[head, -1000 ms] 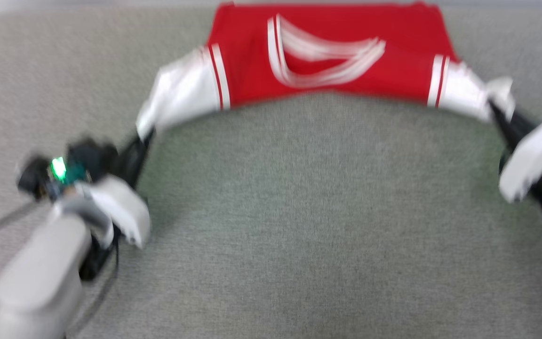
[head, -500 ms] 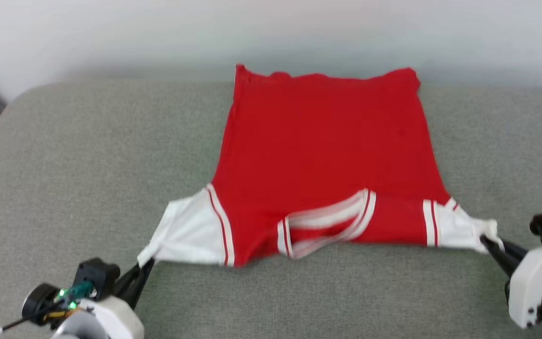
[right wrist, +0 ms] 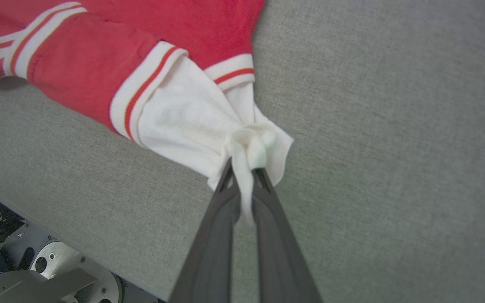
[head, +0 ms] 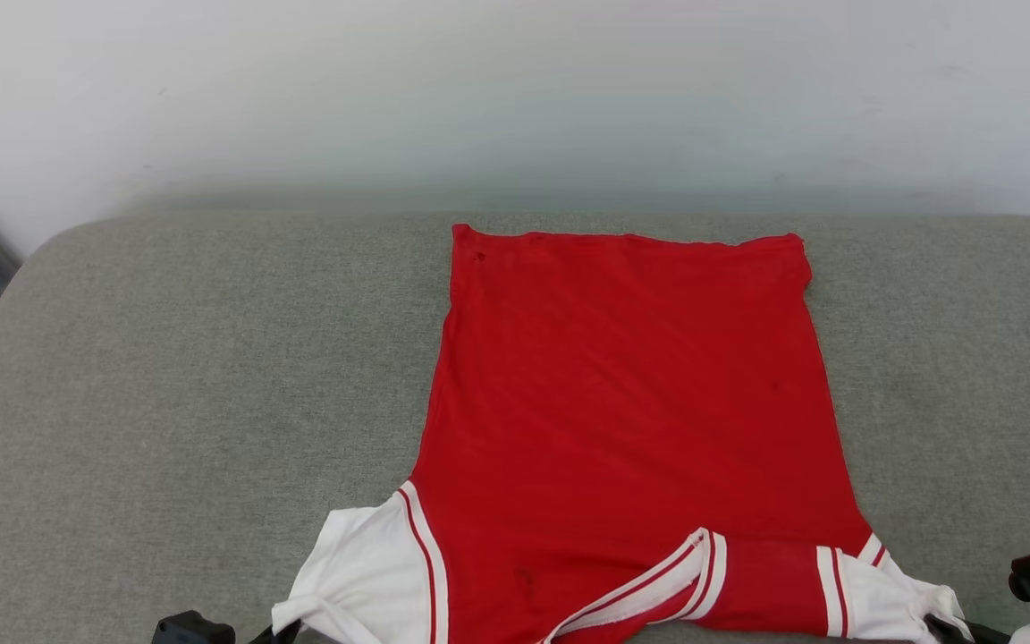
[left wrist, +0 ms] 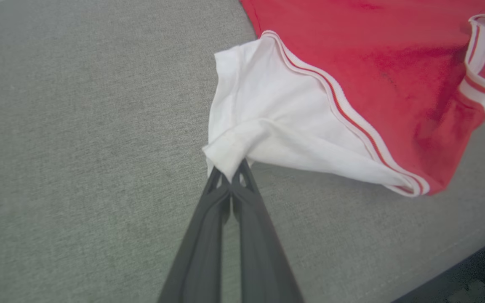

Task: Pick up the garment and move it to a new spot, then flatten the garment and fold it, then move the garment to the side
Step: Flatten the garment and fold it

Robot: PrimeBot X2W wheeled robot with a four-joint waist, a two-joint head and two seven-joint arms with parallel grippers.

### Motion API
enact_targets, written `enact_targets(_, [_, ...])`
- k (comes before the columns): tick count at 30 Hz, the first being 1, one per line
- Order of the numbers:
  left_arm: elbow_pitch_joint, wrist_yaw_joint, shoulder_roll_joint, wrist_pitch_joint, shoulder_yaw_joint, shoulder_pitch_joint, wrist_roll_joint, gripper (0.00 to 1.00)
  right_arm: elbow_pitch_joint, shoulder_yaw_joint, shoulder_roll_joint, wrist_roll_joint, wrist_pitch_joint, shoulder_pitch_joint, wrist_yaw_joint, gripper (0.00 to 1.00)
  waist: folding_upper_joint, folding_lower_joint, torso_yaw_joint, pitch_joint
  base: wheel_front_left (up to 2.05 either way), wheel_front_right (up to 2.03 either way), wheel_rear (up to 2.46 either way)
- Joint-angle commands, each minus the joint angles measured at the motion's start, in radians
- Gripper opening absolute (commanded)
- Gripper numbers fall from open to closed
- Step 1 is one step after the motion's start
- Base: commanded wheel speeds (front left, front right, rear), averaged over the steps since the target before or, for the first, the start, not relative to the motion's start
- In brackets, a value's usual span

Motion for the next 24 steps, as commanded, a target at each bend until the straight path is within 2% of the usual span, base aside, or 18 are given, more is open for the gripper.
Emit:
enact_targets(1, [-0.006,0.004,0.004,-0.004,-0.002,0.007,0.004,0.00,-0.003,-0.003,-0.010,-0.005,-0.001,0.018,-0.001,0.00,0.0000,0.0003,0.000,0.001,0.00,0.00,0.00])
enact_targets(5, [-0.019,0.007,-0.002,-0.011,0.000,-0.009,0.008,0.00,-0.003,-0.004,-0.007,-0.012,0.001,0.022,-0.001,0.00,0.0000,0.0003,0.003,0.005,0.00,0.00,0.00])
enact_targets(6, [-0.021,0.007,-0.001,-0.014,0.003,-0.013,0.010,0.00,-0.010,-0.005,-0.009,-0.011,-0.001,0.017,-0.001,0.45,0.0000,0.0003,0.005,0.006,0.00,0.00,0.00])
enact_targets(7, [-0.024,0.008,0.001,-0.017,0.006,-0.016,0.012,0.00,-0.014,-0.007,-0.012,-0.007,-0.002,0.012,-0.001,1.00,0.0000,0.0003,0.007,0.008,0.00,0.00,0.00])
enact_targets(11, [-0.043,0.008,0.004,-0.027,0.012,-0.038,0.020,0.00,-0.049,-0.020,-0.044,0.020,0.014,-0.004,-0.001,1.00,0.0000,0.0003,0.022,0.021,0.00,0.00,0.00])
enact_targets(17, [-0.102,0.013,0.007,-0.032,0.026,-0.072,0.026,0.00,-0.146,-0.171,-0.062,0.090,0.080,-0.007,-0.001,1.00,0.0000,0.0003,0.068,0.052,0.00,0.00,0.00])
enact_targets(21, [-0.169,0.003,0.014,-0.004,0.010,-0.095,0.047,0.00,-0.203,-0.273,-0.045,0.084,0.195,-0.059,-0.001,1.00,0.0000,0.0003,0.108,0.093,0.00,0.00,0.00])
enact_targets(24, [-0.220,-0.008,0.019,0.028,-0.008,-0.129,0.070,0.00,-0.205,-0.333,-0.029,0.063,0.337,-0.134,-0.001,1.00,0.0000,0.0003,0.149,0.138,0.00,0.00,0.00])
